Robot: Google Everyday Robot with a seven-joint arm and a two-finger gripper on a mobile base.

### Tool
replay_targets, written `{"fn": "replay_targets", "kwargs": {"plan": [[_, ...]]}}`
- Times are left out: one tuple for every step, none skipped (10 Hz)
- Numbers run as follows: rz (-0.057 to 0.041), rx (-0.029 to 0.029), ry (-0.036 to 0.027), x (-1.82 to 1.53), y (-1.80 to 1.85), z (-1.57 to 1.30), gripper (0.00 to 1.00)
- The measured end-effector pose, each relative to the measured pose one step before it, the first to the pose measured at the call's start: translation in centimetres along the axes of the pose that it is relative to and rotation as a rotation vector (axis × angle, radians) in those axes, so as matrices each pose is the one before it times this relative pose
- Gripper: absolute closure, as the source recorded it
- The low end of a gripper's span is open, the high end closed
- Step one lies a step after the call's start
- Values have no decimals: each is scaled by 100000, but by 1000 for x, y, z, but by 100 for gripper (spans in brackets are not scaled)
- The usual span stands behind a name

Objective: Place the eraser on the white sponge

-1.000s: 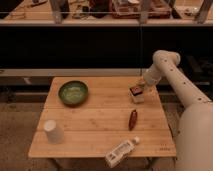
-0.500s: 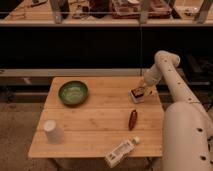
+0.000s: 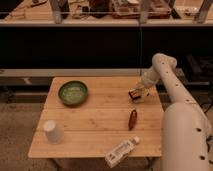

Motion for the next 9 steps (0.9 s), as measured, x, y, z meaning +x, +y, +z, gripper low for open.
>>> {"fn": "replay_targets", "kwargs": {"plan": [[388, 531, 883, -260, -212, 415, 100], [515, 951, 1435, -95, -195, 159, 100], [347, 589, 969, 151, -27, -149, 99], [-9, -212, -273, 355, 73, -213, 94], [-644, -686, -804, 639, 180, -106, 82], [-241, 209, 75, 474, 127, -216, 70], [150, -374, -3, 163, 379, 39, 61], [205, 345, 434, -52, 13, -65, 53], [-177, -87, -243, -769, -401, 397, 49]]}}
